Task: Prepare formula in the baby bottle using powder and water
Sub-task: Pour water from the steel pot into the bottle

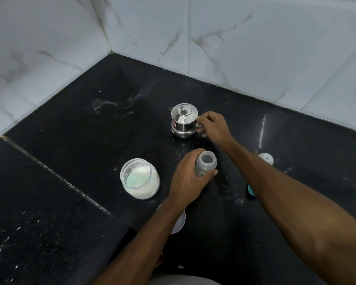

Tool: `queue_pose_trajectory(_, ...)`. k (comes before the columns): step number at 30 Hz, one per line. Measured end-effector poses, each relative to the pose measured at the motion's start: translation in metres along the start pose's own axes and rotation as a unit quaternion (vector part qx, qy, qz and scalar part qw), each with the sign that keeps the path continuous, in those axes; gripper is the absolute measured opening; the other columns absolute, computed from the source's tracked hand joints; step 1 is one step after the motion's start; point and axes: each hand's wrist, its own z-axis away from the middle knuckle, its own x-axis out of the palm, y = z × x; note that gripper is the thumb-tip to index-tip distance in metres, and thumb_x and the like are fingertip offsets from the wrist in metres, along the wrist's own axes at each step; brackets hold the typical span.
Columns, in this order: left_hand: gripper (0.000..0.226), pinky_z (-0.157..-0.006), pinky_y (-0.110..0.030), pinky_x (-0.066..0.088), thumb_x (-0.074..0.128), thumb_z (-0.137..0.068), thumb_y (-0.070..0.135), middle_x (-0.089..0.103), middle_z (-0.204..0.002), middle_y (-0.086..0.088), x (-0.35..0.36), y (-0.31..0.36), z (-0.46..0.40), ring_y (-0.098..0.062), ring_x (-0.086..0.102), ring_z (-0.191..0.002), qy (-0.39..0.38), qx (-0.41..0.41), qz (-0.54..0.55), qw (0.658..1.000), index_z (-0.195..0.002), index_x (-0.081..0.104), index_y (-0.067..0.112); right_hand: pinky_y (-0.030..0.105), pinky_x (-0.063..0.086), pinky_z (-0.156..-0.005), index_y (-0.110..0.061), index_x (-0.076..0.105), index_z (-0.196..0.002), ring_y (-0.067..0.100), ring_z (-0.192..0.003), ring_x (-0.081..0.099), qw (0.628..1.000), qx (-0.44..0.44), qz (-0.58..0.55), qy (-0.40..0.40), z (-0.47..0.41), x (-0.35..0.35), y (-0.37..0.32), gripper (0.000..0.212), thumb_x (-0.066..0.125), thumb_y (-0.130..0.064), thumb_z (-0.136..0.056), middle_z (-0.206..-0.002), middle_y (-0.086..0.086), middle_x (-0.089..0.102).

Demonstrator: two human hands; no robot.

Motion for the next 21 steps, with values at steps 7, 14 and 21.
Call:
queue_pose_trajectory(7,0.048,-0.097,-0.036,0.048,0.075,-0.080,0.032,0.059,-0.120,0.013,0.001,-0.002,0.001,-0.004,0.055,-0.113,-0.003,0.004,-0.003,1.000,-0.123,0.055,0.024,0.026,0.044,-0.046,-0.014,0.050,-0.067,0.009,-0.045,0.046,0.998,0.012,-0.056,0.011,-0.002,0.016,0.002,0.035,0.050,-0.026,-0.100,-0.058,0.002,0.050)
queue_pose_trajectory(14,0.047,-0.096,-0.035,0.049,0.075,-0.080,0.031,0.059,-0.118,0.015,0.002,-0.003,0.001,-0.003,0.056,-0.112,0.000,0.007,-0.002,1.000,-0.123,0.055,0.025,0.028,0.047,-0.045,-0.003,0.058,-0.080,0.011,-0.049,0.048,0.972,0.043,-0.213,0.086,-0.003,0.018,0.008,0.023,0.053,-0.019,-0.096,-0.060,0.004,0.048)
queue_pose_trajectory(21,0.050,-0.097,-0.033,0.049,0.077,-0.079,0.034,0.061,-0.118,0.013,0.005,-0.004,0.002,-0.002,0.057,-0.111,0.003,-0.004,0.015,1.000,-0.123,0.054,0.026,0.025,0.043,-0.043,0.000,0.059,-0.084,0.019,-0.056,0.048,0.955,-0.014,-0.287,0.074,0.005,-0.016,-0.003,0.030,0.067,-0.029,-0.084,-0.074,0.018,0.052)
